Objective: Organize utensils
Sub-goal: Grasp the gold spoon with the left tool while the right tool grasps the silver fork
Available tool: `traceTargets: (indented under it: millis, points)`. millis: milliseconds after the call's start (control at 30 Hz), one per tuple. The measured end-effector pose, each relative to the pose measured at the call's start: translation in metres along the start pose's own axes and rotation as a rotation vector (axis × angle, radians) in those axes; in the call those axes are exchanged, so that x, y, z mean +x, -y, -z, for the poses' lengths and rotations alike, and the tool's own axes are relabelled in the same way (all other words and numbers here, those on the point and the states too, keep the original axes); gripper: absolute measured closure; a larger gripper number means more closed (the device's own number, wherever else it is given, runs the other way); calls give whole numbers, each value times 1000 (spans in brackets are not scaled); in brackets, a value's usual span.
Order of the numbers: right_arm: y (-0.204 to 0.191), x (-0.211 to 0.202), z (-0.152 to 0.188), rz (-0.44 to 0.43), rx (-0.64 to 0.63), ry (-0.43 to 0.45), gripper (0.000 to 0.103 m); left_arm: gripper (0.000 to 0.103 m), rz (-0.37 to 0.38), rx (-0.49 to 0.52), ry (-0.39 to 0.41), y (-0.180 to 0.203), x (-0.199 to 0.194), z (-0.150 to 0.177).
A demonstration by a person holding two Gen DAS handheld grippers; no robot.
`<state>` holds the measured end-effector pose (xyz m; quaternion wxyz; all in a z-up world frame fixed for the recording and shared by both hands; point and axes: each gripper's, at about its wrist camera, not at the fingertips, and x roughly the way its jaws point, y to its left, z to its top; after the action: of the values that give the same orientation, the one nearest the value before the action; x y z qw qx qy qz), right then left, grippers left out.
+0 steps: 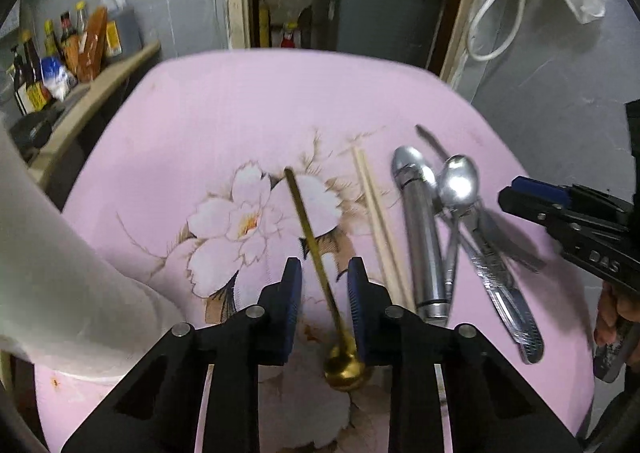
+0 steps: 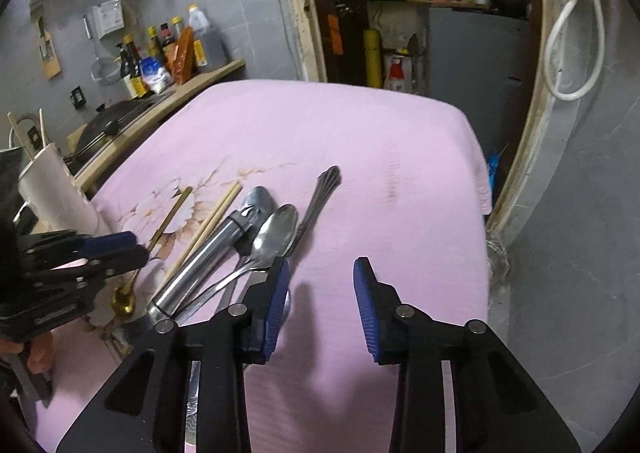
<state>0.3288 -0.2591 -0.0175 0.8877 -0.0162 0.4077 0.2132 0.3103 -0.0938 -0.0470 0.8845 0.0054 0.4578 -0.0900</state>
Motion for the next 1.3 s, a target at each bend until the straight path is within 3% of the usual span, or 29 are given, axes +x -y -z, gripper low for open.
traceTargets:
  millis: [267,700,933,1067,1300]
  points:
    - [-8,16,-5,-29,-18,-60,74,83,3,-18,-20,-9,7,-1]
    - [-14,24,-11,40,-58,-132,76,83,15,-34,-31,-10,7,-5]
    - [-14,38,-23,48,-27,-146,77,85,36,-79,-48,-15,8,-10]
    - [-11,49,-31,-3,29,-161,77,85,43,-99,-64,-20,10,-16]
    - [-13,60,-41,-20,65,-160,76,85,41,-108,-67,-24,14,-25]
